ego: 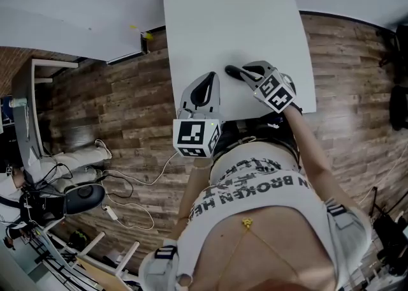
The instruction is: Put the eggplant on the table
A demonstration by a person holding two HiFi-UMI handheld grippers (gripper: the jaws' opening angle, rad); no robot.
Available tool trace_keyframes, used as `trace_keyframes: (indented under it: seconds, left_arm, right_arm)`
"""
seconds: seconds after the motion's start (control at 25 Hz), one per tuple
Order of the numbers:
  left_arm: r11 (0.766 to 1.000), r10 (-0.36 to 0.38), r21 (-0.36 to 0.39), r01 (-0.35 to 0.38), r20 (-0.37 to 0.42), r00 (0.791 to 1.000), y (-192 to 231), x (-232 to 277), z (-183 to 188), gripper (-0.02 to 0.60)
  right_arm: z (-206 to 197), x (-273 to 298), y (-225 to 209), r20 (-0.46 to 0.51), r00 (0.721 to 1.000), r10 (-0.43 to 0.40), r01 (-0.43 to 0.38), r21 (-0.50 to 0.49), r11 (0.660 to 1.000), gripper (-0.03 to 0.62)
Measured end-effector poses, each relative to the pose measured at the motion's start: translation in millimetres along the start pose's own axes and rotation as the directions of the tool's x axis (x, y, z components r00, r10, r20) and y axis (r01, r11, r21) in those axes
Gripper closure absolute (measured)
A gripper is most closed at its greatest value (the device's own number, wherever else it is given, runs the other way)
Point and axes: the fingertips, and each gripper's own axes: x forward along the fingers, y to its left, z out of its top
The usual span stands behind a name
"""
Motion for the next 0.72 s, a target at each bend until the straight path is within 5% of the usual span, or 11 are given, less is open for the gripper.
trace_keyframes:
  seconds: [0.72]
  left_arm:
    - [0.998,-0.057,0.025,0.056,0.032,0.998,-23,20,18,0.577]
  right_arm:
    - [84,-79,5,0.259,0.965,-0.029,0.031,-0.005,0.999,0.583]
